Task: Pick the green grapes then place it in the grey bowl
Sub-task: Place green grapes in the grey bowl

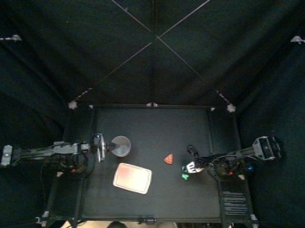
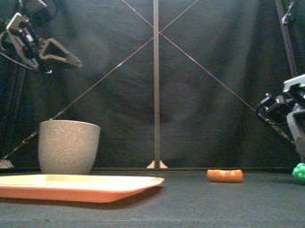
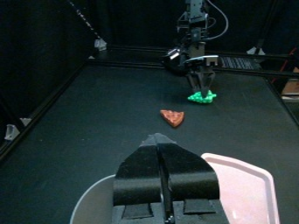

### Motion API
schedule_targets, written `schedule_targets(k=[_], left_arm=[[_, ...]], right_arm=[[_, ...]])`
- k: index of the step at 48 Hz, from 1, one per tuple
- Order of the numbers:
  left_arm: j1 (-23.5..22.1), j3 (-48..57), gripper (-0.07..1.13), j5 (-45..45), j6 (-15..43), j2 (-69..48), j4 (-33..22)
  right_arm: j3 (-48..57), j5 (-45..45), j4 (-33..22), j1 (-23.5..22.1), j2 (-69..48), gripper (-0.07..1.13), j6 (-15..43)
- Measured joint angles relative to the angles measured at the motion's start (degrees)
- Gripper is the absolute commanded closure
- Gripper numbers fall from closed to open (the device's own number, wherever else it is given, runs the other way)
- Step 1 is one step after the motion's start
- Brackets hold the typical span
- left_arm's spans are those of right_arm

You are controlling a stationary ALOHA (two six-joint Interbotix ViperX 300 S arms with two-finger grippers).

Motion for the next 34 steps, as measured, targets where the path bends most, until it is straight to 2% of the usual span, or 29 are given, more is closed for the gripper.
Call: schedule_targets(k=[9,19,27,34], left_arm=[[0.0,0.0,0.93,-0.1,0.0,-0.1,0.1],[0.0,0.0,0.93,-0.4,0.1,-0.1,0.1],[0.0,0.0,0.93,-1.3,0.1,-0.1,0.1],[0.1,0.0,0.93,-1.5,0.1,-0.2,0.1]], right_arm=[[-3.1,0.1,-2.8,0.0,0.0,0.37,-0.4],[-14.3,-2.8,-15.6,-3.3,0.0,0.37,-1.1],[-23.0,-8.1,-28.0,-9.9,5.1,0.37,-0.4],[-30.0,-12.7,-36.1,-14.1,12.2,0.37,-0.4]])
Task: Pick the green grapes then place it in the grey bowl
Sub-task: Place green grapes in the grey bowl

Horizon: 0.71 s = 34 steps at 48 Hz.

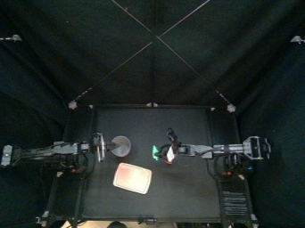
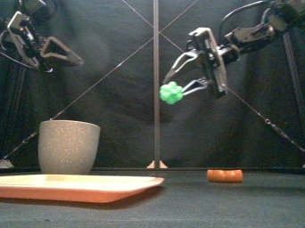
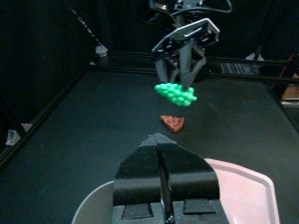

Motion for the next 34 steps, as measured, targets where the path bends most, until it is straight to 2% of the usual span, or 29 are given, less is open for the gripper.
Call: schedule_targets(k=[6,15,34], left_arm=[[-0.1,0.0,0.93,-0.1,0.0,-0.4,0.0],[0.5,0.0,0.93,0.0,0.2,-2.2,0.3],[1.8,0.0,0.93,-0.1,0.0,-4.7,0.4]], right_arm=[[-7.0,-2.8,-5.5,-1.5,7.5,0.37,0.0],[-16.9,-3.8,-10.5,-1.8,16.7,0.37,0.0],[-31.2,-4.0,-15.1,-1.5,27.0,0.37,0.0]])
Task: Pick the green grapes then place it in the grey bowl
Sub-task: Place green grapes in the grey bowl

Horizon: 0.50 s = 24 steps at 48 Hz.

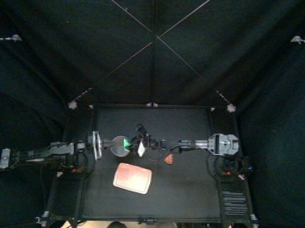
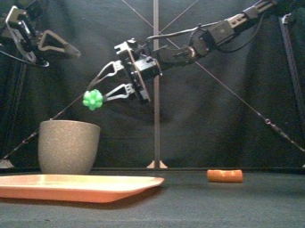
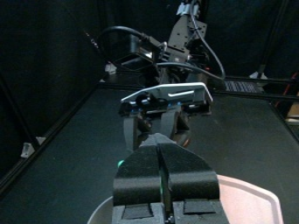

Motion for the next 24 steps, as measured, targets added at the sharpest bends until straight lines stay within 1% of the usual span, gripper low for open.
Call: schedule_targets(k=[9,16,20,24], left_arm=[[0.0,0.0,0.93,0.1,0.1,-0.1,0.0],[0.0,0.0,0.93,0.1,0.1,-0.1,0.0],[0.0,0.0,0.93,0.1,0.1,-0.1,0.0],[0.0,0.0,0.93,0.1,0.1,-0.1,0.0]], right_arm=[[-4.6,0.7,-0.4,0.1,5.0,0.37,0.0],[-6.5,2.6,-0.4,0.2,6.8,0.37,-0.1],[-7.4,4.4,-0.8,0.3,7.4,0.35,-0.4],[-7.9,5.4,-1.9,0.3,7.6,0.30,-0.5]])
